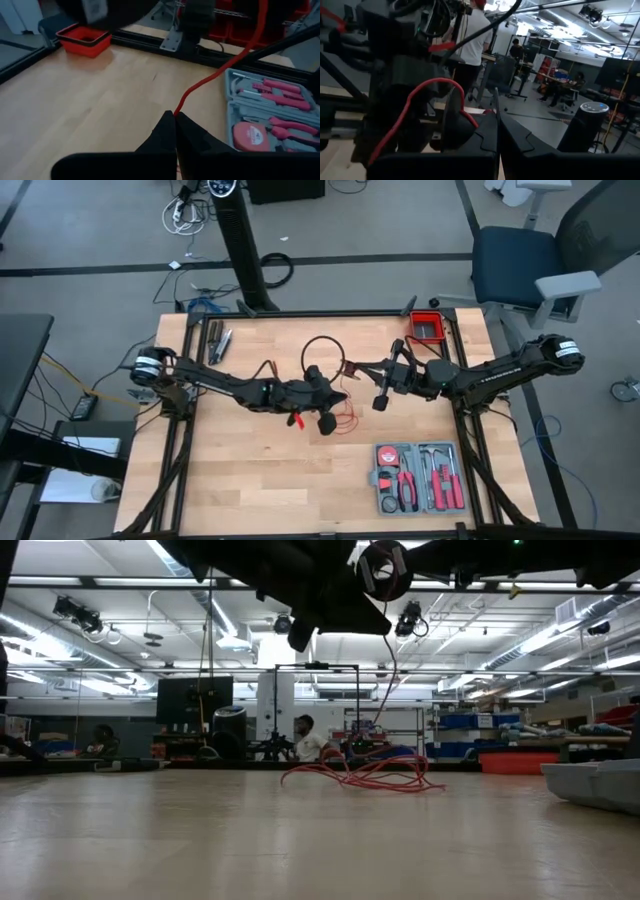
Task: Coil cords
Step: Coil the wire
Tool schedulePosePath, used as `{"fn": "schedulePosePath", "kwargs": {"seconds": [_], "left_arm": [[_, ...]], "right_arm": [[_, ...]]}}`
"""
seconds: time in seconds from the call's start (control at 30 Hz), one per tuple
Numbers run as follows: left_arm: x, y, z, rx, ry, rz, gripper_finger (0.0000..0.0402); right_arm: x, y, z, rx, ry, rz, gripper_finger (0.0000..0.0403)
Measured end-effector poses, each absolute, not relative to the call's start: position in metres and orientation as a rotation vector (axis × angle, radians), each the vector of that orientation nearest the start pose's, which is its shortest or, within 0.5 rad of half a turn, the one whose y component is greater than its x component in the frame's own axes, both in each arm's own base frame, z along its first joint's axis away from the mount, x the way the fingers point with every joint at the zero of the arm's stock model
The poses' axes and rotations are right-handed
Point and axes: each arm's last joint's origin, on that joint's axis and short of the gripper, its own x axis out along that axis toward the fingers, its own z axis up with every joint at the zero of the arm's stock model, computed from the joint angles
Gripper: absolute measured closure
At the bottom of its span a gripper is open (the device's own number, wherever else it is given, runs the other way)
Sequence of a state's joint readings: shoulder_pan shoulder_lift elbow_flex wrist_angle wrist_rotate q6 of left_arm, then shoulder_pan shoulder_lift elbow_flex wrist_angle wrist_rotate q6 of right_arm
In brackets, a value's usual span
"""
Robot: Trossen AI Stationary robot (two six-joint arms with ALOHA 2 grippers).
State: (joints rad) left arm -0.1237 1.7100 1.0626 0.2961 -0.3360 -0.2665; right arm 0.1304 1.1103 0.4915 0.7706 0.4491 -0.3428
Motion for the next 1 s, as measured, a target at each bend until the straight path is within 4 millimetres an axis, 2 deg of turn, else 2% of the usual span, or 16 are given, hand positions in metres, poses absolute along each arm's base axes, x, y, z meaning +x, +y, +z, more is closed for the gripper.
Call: {"fn": "schedulePosePath", "kwargs": {"seconds": [0.13,0.3,0.57,0.8,1.0], "left_arm": [[0.374,-0.037,0.237,-0.156,0.301,0.26,0.0401],[0.378,-0.037,0.263,-0.142,0.25,0.25,0.0401],[0.386,-0.031,0.293,-0.085,0.289,0.268,0.0401],[0.388,-0.028,0.297,-0.102,0.275,0.278,0.0401],[0.395,-0.028,0.285,-0.12,0.294,0.278,0.0401]], "right_arm": [[0.23,0.017,0.26,-0.302,-0.077,-0.338,0.0401],[0.23,0.017,0.259,-0.32,-0.065,-0.338,0.0401],[0.234,0.016,0.254,-0.324,-0.05,-0.346,0.0401],[0.239,0.016,0.249,-0.324,-0.046,-0.355,0.0401],[0.242,0.013,0.25,-0.314,-0.073,-0.377,0.0401]]}}
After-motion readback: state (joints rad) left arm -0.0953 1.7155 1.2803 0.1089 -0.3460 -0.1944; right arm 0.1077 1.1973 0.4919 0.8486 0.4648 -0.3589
